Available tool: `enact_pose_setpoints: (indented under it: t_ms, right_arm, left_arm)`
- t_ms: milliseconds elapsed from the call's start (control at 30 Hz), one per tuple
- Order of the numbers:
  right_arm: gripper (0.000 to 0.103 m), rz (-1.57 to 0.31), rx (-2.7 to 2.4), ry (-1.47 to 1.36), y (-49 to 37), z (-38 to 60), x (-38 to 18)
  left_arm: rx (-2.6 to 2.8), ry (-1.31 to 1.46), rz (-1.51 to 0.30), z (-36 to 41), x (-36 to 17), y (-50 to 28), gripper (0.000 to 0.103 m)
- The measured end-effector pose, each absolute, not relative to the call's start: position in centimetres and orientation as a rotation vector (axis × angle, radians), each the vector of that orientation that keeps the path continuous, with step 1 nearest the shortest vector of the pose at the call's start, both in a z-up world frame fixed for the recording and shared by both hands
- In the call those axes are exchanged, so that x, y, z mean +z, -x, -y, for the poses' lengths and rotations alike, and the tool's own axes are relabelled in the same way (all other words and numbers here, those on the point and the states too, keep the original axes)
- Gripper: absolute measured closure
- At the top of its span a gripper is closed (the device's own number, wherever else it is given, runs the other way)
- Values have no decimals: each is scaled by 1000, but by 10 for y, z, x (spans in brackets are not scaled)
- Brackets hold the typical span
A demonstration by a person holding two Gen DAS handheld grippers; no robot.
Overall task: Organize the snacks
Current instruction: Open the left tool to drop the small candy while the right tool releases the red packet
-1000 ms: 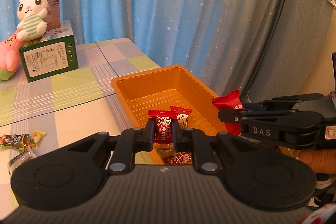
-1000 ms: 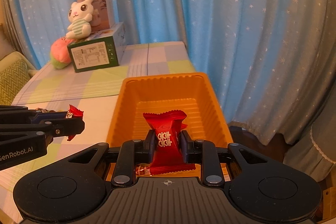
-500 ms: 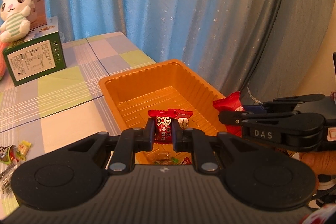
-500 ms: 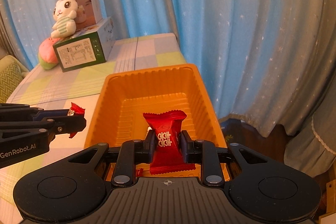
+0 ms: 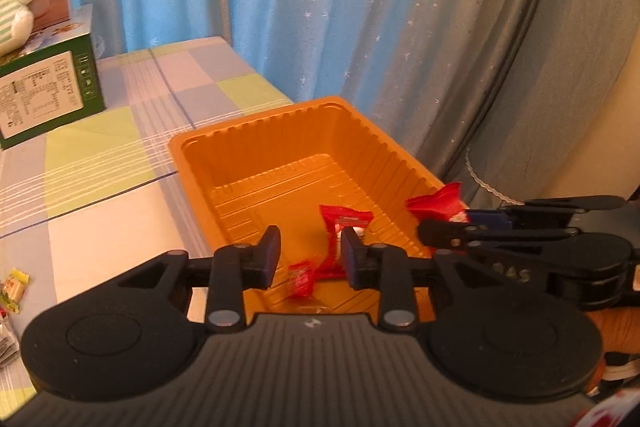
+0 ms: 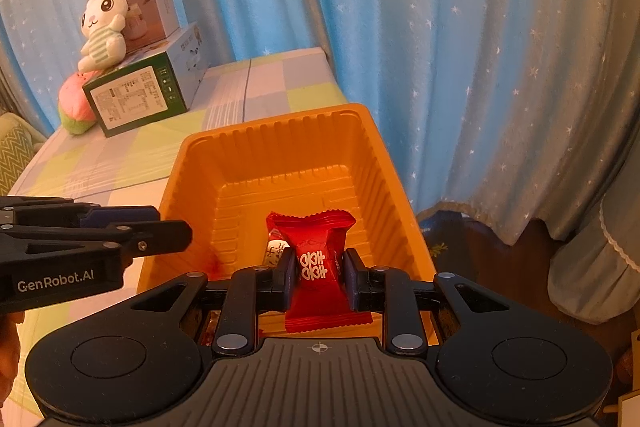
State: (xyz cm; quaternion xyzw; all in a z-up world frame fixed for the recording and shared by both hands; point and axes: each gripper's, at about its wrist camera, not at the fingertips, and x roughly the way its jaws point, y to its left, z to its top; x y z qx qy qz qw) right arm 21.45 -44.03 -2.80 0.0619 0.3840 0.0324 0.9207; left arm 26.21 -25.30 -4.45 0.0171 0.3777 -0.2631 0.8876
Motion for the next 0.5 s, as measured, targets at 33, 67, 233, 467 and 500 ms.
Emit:
enact_pose_setpoints:
  t_ms: [33, 67, 233, 467, 500]
  right_arm:
    - [77, -788, 66, -127, -214, 441, -28]
    - [77, -788, 66, -129, -214, 441, -28]
    - [77, -788, 72, -149, -213, 443, -28]
    - [77, -781, 84, -162, -213, 439, -23]
    - [77, -781, 86, -161, -213, 438, -22]
  left_arm:
    - [-537, -28, -789, 250, -46, -263, 74]
    - [-527, -22, -791, 247, -46, -264, 74]
    - [-484, 7, -795, 230, -47, -262, 72]
    - [-463, -12, -770, 221, -41, -254, 68]
    - [-462, -19, -766, 221, -40, -253, 68]
